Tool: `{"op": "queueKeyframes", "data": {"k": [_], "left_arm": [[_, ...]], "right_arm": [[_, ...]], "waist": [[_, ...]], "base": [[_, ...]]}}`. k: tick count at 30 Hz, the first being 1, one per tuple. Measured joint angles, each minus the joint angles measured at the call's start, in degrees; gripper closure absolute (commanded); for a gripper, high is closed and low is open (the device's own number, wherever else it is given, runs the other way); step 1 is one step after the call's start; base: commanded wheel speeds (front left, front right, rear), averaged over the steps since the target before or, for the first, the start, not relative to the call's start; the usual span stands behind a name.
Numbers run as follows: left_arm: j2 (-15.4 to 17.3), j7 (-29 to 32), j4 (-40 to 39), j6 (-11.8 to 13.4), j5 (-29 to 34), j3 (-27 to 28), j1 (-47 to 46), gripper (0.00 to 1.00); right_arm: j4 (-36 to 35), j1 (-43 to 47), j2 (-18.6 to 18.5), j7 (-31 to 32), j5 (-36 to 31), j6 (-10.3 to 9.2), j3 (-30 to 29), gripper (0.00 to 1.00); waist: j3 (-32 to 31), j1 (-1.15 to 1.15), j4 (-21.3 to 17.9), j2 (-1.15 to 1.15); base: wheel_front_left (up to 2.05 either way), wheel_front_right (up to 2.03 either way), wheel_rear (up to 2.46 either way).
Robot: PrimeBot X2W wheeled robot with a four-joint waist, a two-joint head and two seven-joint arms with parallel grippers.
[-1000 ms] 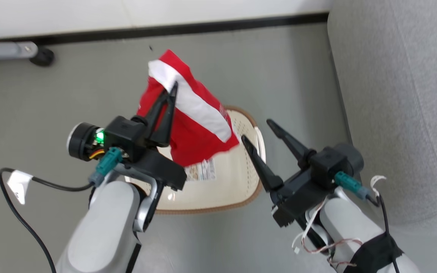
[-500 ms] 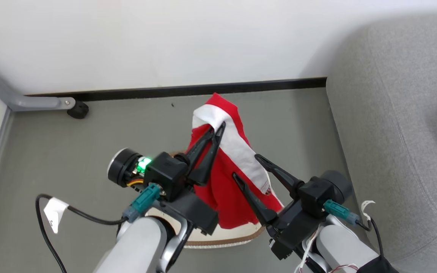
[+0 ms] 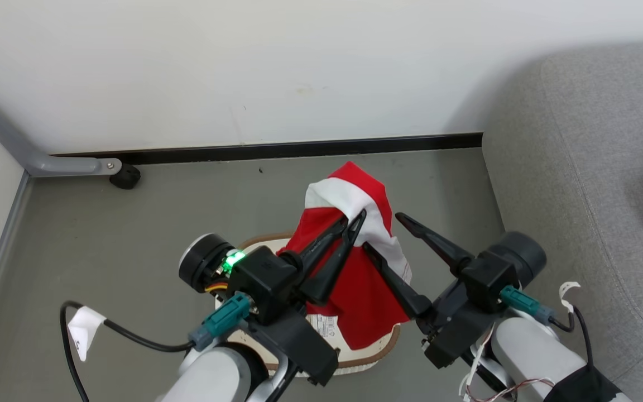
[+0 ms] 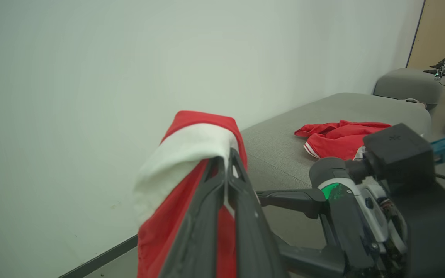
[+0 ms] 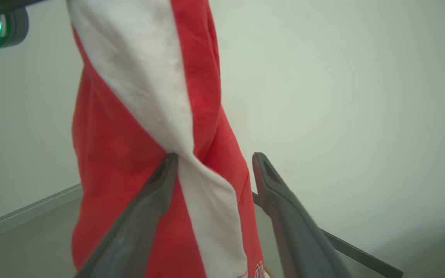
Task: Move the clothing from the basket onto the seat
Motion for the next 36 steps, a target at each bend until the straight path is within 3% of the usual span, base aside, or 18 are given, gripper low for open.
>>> {"op": "queueKeyframes", "data": {"k": [11,12,13,14,15,16,22,36], "left_arm": [[2.66,3.64,-2.99,-1.01,-4.88,-3.30,-0.01,1.00],[2.59,4.11,-3.71,-1.43,-5.78,-3.69,-0.21,1.00],[2.60,4.33,-3.99,-1.43,-6.34,-4.05,-0.34,1.00],[2.64,4.64,-4.19,-1.43,-6.90,-4.41,-0.57,1.00],[2.66,4.76,-4.38,-1.43,-7.53,-4.68,-0.81,1.00],[2.66,4.76,-4.38,-1.43,-7.53,-4.68,-0.81,1.00],[4.64,6.03,-5.89,-1.48,-11.06,-7.06,-1.79,1.00],[14.22,6.10,-8.26,-1.49,-23.59,-16.44,-11.15,1.00]], "right_arm": [[-1.10,-1.27,-2.26,0.00,0.30,0.01,2.30,0.00],[-1.05,-1.27,-2.35,0.00,1.49,0.01,3.12,0.21],[-1.05,-1.26,-2.53,0.00,2.11,0.01,3.76,0.29],[-1.04,-1.21,-2.65,0.00,3.02,0.01,4.32,0.28],[-1.02,-1.19,-2.75,0.00,3.81,0.01,4.93,0.20],[-1.02,-1.19,-2.75,0.00,3.81,0.01,4.93,0.00],[-2.19,-1.30,-4.85,0.00,6.45,0.01,10.90,0.00],[-4.87,-5.34,-8.79,0.00,11.04,0.05,19.11,0.00]], "waist": [[-0.06,0.00,-0.17,0.00],[0.00,0.00,-0.06,0.00],[0.04,0.00,0.02,0.00],[0.07,0.00,0.10,0.00],[0.11,0.00,0.19,0.00],[0.11,0.00,0.19,0.00],[0.34,0.00,0.68,0.00],[1.49,0.00,0.22,0.00]], "base": [[0.00,0.00,0.00],[0.00,0.00,0.00],[0.00,0.00,0.00],[0.00,0.00,0.00],[0.00,0.00,0.00],[0.00,0.00,0.00],[0.00,0.00,0.00],[0.00,0.00,0.00]]}}
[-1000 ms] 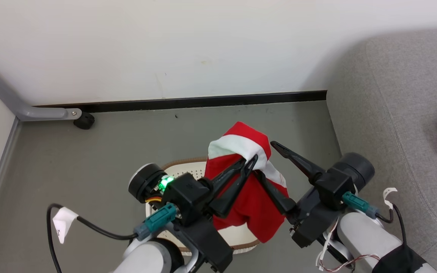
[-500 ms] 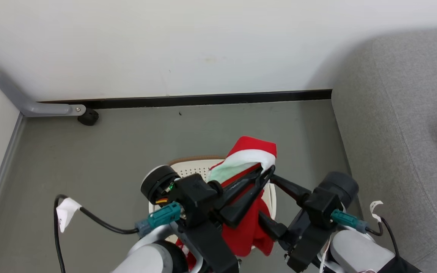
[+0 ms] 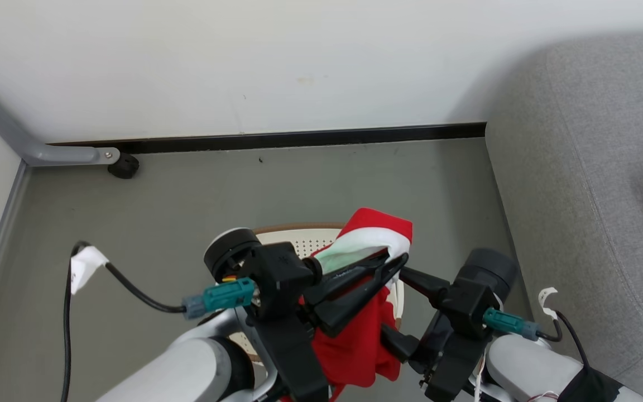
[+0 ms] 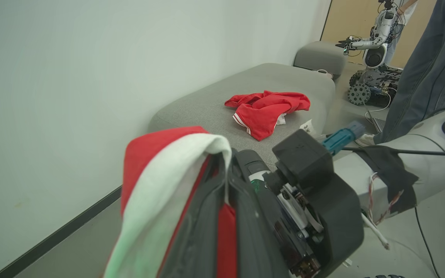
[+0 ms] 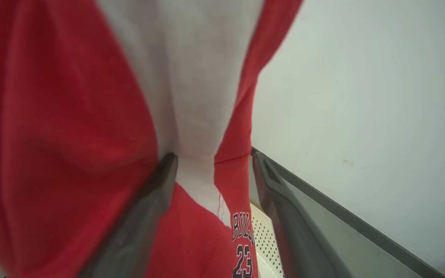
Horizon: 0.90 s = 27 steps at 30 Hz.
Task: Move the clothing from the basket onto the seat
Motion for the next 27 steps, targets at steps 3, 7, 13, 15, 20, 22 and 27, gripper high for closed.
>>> {"op": "queueKeyframes", "data": {"k": [3,7,13,15,20,22,27], "left_arm": [[1.43,-0.15,0.05,0.01,-2.47,-1.12,-1.82,1.00],[2.53,-1.10,-0.29,0.01,-5.09,-4.02,-3.50,1.00],[3.94,-2.34,-1.33,0.01,-8.46,-7.48,-5.48,1.00],[4.36,-2.81,-1.33,0.01,-9.22,-8.03,-6.14,1.00],[5.33,-4.38,-0.68,0.00,-9.92,-8.70,-7.30,1.00],[5.71,-5.19,0.32,0.00,-9.92,-8.44,-7.60,1.00],[7.28,-7.86,3.30,0.00,-9.90,-6.54,-7.50,1.00]], "right_arm": [[-0.44,-1.24,-0.65,0.00,0.85,0.00,1.25,0.00],[-1.14,-2.91,-1.13,0.00,1.59,0.00,2.70,0.51],[-2.31,-4.05,-1.79,-0.01,3.34,0.00,5.65,0.84],[-2.60,-4.40,-1.92,0.00,3.57,0.00,6.32,1.00],[-2.89,-4.88,-2.20,0.00,4.87,0.00,7.50,1.00],[-2.98,-5.12,-2.26,0.00,5.34,0.00,7.59,1.00],[-2.55,-5.10,-2.41,0.00,6.99,0.00,6.78,1.00]], "waist": [[0.33,0.00,-0.26,0.00],[0.71,0.00,-0.63,0.00],[1.19,0.00,-1.17,0.00],[1.33,0.00,-1.34,0.00],[1.65,0.00,-1.82,0.00],[1.76,0.00,-2.03,0.00],[1.96,0.00,-2.71,0.00]], "base": [[0.00,0.00,0.00],[0.00,0.00,0.00],[0.00,0.00,0.00],[0.00,0.00,0.00],[0.00,0.00,0.00],[0.00,0.00,0.00],[0.00,0.00,0.00]]}}
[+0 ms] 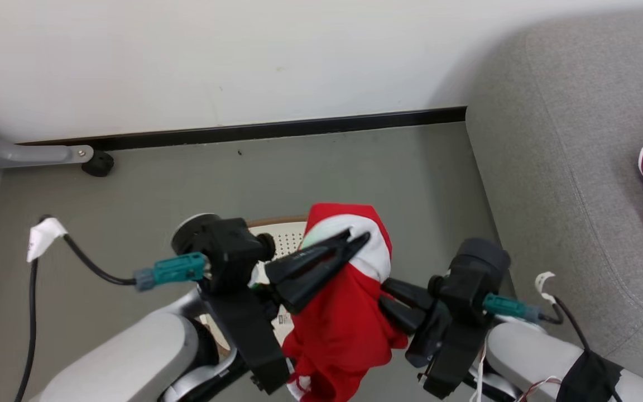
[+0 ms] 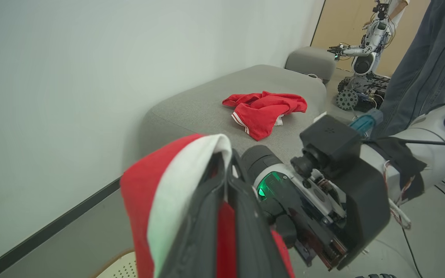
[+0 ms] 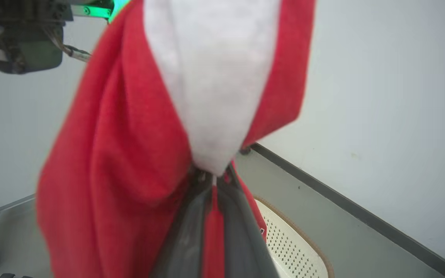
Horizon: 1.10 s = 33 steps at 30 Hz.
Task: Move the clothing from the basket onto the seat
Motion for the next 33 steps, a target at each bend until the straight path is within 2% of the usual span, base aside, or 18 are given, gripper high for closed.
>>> {"op": "queueKeyframes", "data": {"k": [1,2,6,8,9,19,33], "left_arm": [[0.38,-0.51,0.51,0.00,0.00,0.31,0.02,0.94],[0.58,-0.94,0.91,0.00,0.01,0.44,0.08,0.80],[0.34,-2.63,2.09,0.00,0.10,0.40,0.71,0.52],[0.07,-3.74,2.83,0.00,0.13,0.52,1.43,0.08],[-0.01,-4.17,3.33,0.00,0.31,0.55,1.87,0.00],[-1.64,-8.91,6.94,0.98,3.76,0.49,5.16,0.00],[-2.97,-14.80,8.77,2.47,8.32,-0.66,8.31,0.00]], "right_arm": [[0.15,0.04,0.00,0.00,0.22,0.00,-0.56,1.00],[0.33,0.14,-0.03,0.00,0.78,0.00,-1.41,1.00],[1.10,1.14,-0.79,0.00,2.41,0.00,-4.99,1.00],[1.54,2.24,-1.47,0.00,3.56,0.00,-6.99,1.00],[1.70,2.71,-1.71,0.00,3.94,0.00,-7.93,1.00],[1.94,5.45,-3.88,0.00,4.95,-0.16,-15.30,1.00],[0.75,8.68,-2.76,0.01,4.25,-0.14,-17.27,1.00]], "waist": [[0.04,0.00,-0.22,0.00],[0.07,0.00,-0.43,0.00],[0.13,0.00,-1.18,0.00],[0.09,0.00,-1.39,0.00],[0.06,0.00,-1.48,0.00],[-0.36,0.00,-2.41,0.00],[-1.93,0.00,-5.26,0.00]], "base": [[0.00,0.00,0.00],[0.00,0.00,0.00],[0.00,0.00,0.00],[0.00,0.00,0.00],[0.00,0.00,0.00],[0.00,0.00,0.00],[0.00,0.00,0.00]]}}
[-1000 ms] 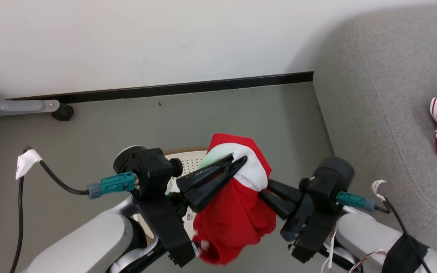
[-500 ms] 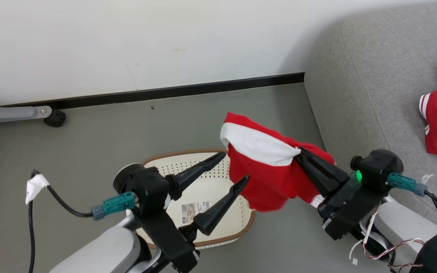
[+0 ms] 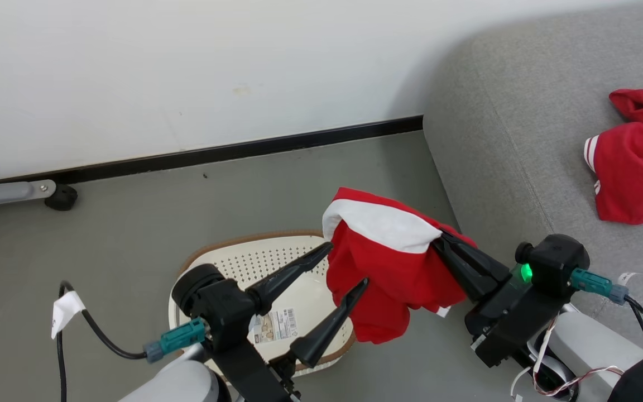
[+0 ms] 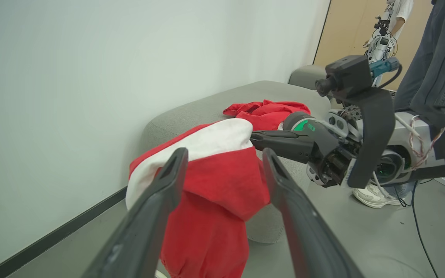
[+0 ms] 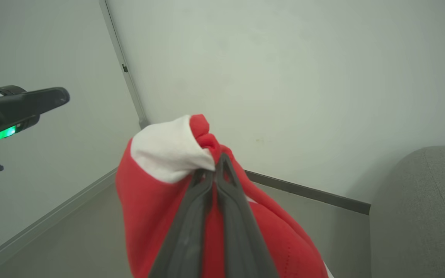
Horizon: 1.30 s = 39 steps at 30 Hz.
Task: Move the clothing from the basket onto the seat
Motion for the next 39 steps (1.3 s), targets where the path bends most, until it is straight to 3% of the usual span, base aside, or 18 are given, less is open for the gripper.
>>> {"op": "queueKeyframes", "data": {"k": [12,28,39], "left_arm": [[1.52,-1.27,-0.98,1.22,1.42,0.05,2.63,0.00],[1.76,-2.16,-2.78,1.66,3.50,0.41,2.63,0.00],[0.09,-2.08,-3.89,1.55,4.52,-1.66,2.50,0.00]], "right_arm": [[-2.76,1.18,-0.82,0.00,-1.40,0.00,-3.79,1.00],[-4.97,1.99,-5.99,-0.01,-1.22,-1.01,-14.81,1.00],[-4.72,3.90,-7.44,-0.01,4.12,-1.64,-23.49,1.00]], "waist": [[-0.10,0.00,-4.97,0.00],[1.53,0.00,-12.40,0.00],[4.11,0.00,-14.45,0.00]], "base": [[0.00,0.00,0.00],[0.00,0.00,0.00],[0.00,0.00,0.00]]}}
